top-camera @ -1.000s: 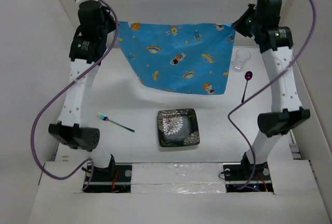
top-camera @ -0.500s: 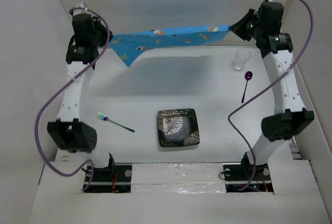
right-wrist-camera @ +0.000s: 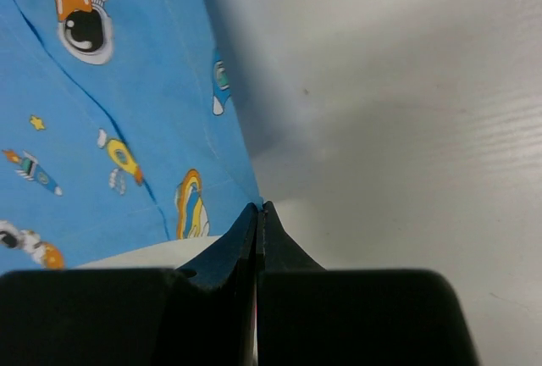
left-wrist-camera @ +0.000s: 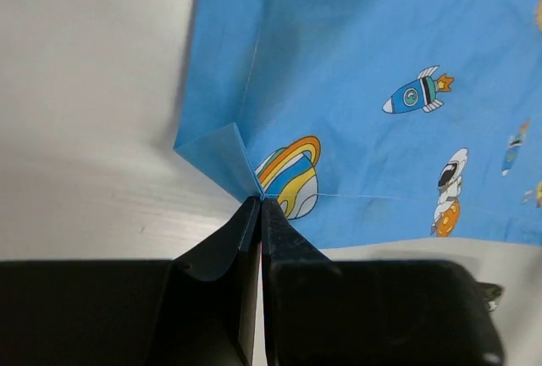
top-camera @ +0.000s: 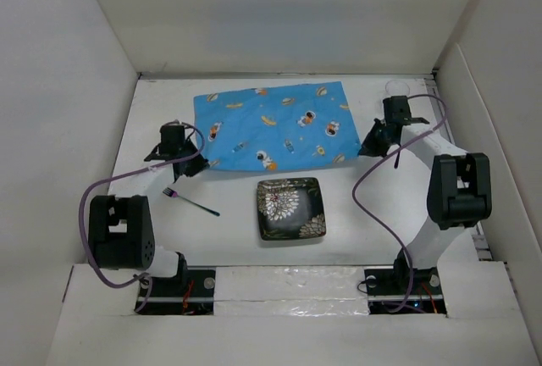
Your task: Set the dinner table for one person
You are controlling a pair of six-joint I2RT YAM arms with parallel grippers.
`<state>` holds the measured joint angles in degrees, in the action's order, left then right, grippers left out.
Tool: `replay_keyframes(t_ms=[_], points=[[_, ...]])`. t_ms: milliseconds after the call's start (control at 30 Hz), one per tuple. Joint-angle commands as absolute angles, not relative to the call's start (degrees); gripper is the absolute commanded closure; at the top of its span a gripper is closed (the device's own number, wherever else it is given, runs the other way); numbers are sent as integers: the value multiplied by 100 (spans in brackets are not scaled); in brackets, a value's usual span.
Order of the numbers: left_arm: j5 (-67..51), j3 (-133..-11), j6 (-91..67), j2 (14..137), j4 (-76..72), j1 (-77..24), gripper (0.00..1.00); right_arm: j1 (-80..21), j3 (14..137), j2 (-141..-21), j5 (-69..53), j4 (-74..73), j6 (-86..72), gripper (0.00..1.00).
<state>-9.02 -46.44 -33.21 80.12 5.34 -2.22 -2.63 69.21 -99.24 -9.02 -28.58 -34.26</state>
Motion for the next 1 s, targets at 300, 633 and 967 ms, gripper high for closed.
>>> replay_keyframes(t_ms=[300,633,967], points=[[-1046,-3999,-3217,8086,386,-413,100,-229,5697,-9054,-844,-2417,-3401,100],[-941,-3832,-3032,7945,966,-413,100,-176,5019,-8324,-721,-2707,-3454,100],[-703,-3964,-2944,8077,1336,-413,100,-114,4685,-8086,-589,-2883,-3437,99]])
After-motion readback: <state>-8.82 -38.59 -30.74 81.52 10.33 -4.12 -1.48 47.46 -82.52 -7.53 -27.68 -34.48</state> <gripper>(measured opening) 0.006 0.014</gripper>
